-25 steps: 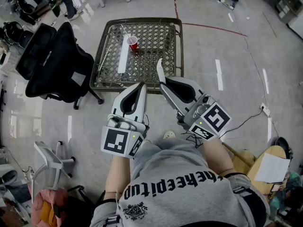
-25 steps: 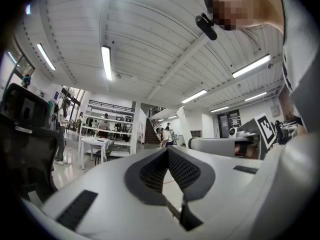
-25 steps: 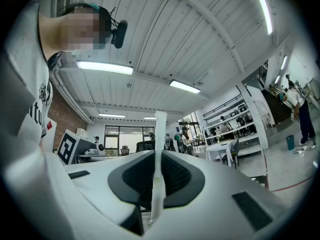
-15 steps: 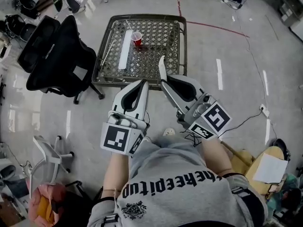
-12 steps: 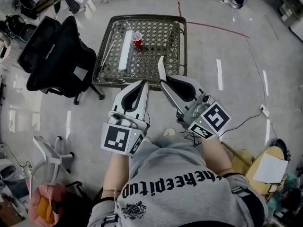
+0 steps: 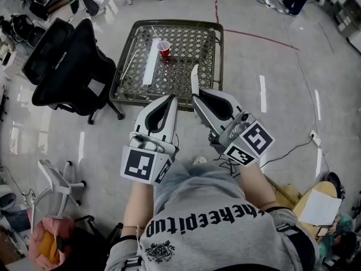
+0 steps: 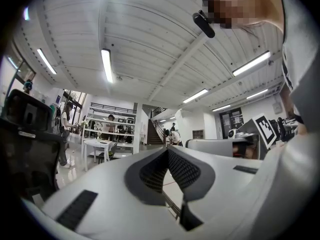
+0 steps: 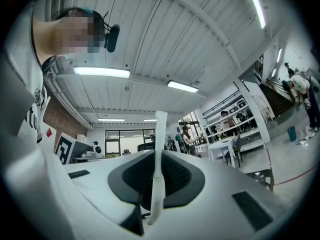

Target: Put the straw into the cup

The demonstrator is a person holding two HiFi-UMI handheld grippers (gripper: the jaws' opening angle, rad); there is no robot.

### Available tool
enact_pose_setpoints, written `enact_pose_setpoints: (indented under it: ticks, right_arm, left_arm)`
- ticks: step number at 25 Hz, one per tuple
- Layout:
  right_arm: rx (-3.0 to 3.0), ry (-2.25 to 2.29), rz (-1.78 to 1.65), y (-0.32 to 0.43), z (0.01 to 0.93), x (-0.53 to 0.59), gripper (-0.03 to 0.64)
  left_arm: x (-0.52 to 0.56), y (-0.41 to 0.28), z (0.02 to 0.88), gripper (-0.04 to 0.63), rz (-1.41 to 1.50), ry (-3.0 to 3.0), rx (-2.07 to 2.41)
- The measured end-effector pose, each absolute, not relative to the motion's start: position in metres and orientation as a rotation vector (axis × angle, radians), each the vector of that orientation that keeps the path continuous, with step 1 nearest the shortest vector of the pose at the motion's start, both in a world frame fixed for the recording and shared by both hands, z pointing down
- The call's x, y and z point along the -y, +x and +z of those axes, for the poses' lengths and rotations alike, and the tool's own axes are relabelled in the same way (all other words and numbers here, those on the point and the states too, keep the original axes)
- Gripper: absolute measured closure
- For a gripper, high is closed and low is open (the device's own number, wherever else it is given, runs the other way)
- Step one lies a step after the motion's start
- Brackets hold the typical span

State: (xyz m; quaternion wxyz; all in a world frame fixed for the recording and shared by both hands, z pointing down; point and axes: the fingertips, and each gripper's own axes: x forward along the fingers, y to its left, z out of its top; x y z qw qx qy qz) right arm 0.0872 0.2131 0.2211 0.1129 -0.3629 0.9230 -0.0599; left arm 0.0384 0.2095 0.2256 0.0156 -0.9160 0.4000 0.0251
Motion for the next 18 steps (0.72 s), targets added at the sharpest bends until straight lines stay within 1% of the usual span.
enact_pose_setpoints:
  ticks: [9, 18]
  right_arm:
    - [-2.73, -1.094, -0.118, 0.086, 0.224, -0.205, 0.561]
    - [-2.702, -1.195, -0.109, 0.072, 0.221, -0.168, 0.561]
  left_arm:
    - [-0.198, 0.04, 0.233, 0.571, 0.069, -2.854, -1.25]
    - [-0.156, 0.027, 0.231, 0.571, 0.082, -2.904, -1.163]
